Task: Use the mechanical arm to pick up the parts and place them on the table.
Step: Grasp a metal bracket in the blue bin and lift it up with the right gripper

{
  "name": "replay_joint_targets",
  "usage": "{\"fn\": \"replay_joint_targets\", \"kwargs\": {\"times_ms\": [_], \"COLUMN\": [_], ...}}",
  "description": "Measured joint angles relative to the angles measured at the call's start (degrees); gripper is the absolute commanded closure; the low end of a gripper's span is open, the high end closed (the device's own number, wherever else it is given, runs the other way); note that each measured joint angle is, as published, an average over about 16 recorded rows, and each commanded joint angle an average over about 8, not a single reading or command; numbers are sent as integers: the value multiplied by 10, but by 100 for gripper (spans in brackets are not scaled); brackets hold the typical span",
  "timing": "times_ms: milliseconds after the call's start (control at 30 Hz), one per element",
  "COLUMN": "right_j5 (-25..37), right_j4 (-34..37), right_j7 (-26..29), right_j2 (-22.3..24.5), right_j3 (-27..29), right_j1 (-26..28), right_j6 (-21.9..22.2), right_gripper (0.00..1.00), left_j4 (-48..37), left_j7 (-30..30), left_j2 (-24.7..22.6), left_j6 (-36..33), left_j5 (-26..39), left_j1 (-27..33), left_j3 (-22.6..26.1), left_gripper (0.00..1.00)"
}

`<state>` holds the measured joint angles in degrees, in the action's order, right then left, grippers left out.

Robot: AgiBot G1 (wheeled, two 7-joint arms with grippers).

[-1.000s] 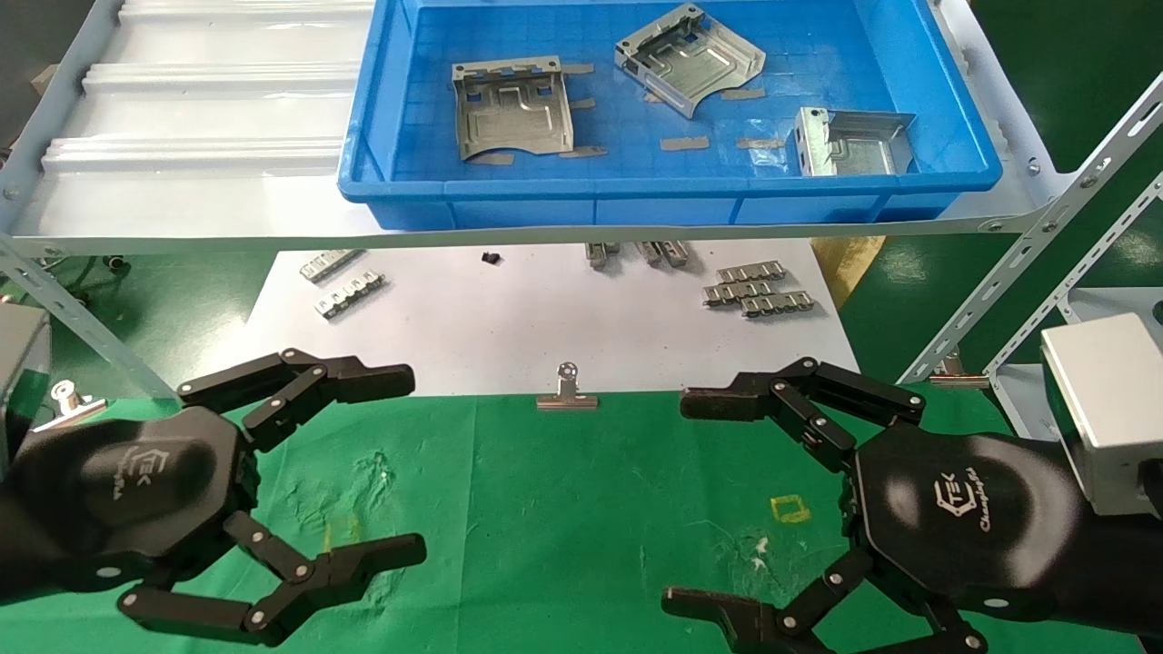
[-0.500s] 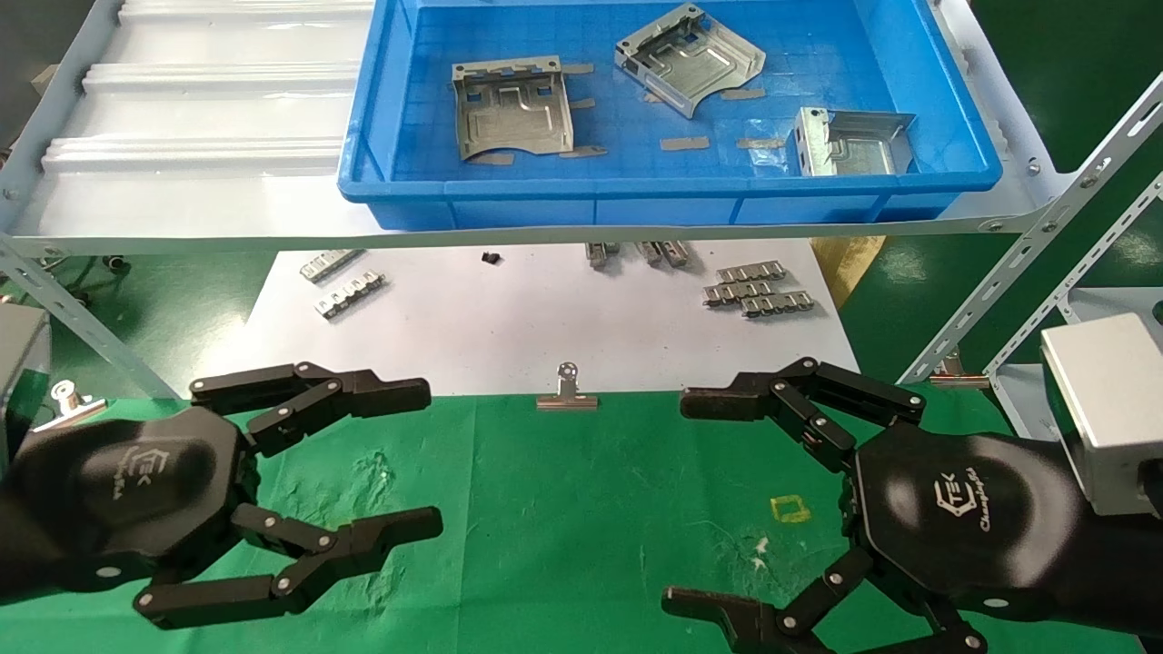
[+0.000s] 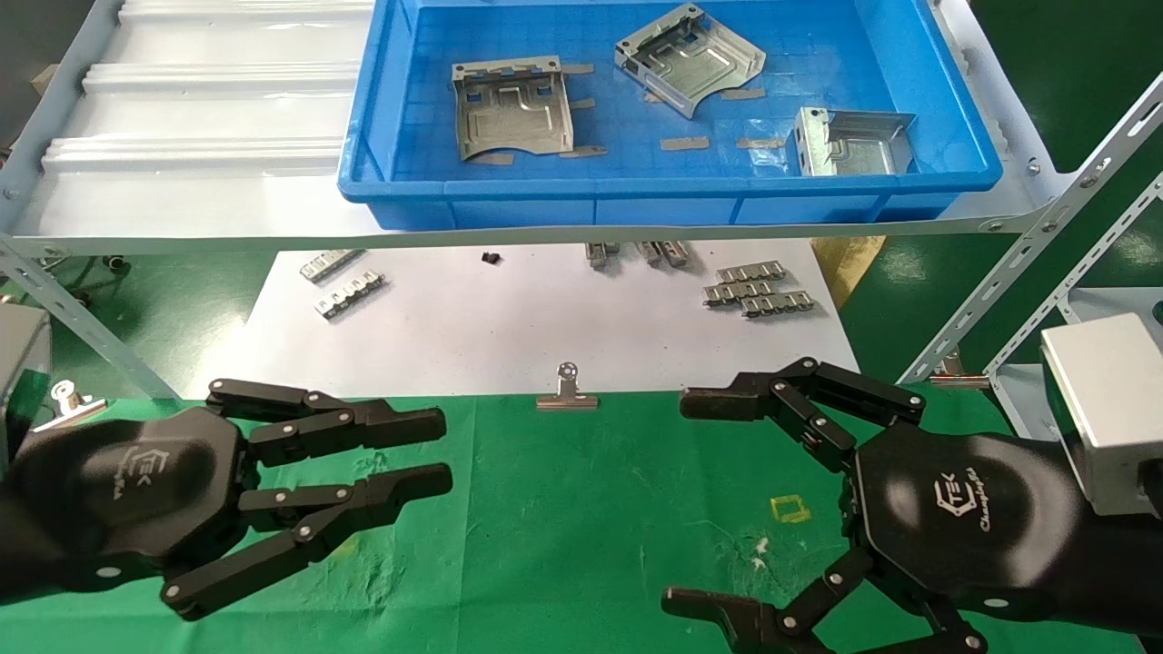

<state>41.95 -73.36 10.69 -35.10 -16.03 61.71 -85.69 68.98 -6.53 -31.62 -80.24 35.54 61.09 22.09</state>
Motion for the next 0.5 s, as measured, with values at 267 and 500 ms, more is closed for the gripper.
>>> {"fn": "replay_joint_targets", "kwargs": {"times_ms": [267, 500], "right_j5": [0, 0], "right_j4": [0, 0], "right_j7": [0, 0], "right_j2": [0, 0], "right_j3": [0, 0], "right_j1": [0, 0], "right_j6": [0, 0], "right_gripper": [0, 0], "left_j4": [0, 0], "left_j7": [0, 0], "left_j2": [0, 0], "left_j6": [0, 0], "left_j5": [0, 0], "left_j1": [0, 0], "left_j3": [0, 0], "left_gripper": [100, 100]}}
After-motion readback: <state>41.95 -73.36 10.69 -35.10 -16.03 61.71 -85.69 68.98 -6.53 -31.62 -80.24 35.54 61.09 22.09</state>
